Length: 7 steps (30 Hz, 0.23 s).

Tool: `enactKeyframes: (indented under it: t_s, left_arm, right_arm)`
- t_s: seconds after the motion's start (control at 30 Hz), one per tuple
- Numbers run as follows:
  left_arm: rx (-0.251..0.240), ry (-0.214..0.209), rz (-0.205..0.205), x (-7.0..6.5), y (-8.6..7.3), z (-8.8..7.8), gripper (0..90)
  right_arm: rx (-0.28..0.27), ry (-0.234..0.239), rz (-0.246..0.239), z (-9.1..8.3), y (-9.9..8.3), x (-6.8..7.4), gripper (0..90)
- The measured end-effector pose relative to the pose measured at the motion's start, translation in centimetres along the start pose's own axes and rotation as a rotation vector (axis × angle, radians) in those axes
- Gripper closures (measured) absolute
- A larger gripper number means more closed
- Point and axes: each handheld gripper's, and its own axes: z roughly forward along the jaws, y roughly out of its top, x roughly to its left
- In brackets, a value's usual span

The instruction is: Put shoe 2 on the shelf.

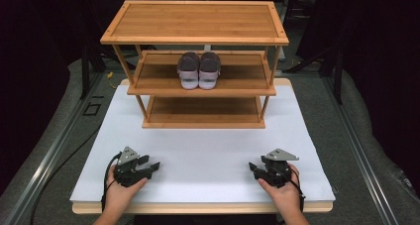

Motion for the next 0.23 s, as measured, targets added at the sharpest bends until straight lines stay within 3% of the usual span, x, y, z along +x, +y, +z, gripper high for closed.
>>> enactKeyframes:
  t_s: [0.23]
  left_arm:
    - [-0.004,0.025,-0.014,0.71,0.01,-0.15,42.7]
  right_arm:
    - [0.009,-0.008,0.006,-0.20,-0.02,-0.39,44.8]
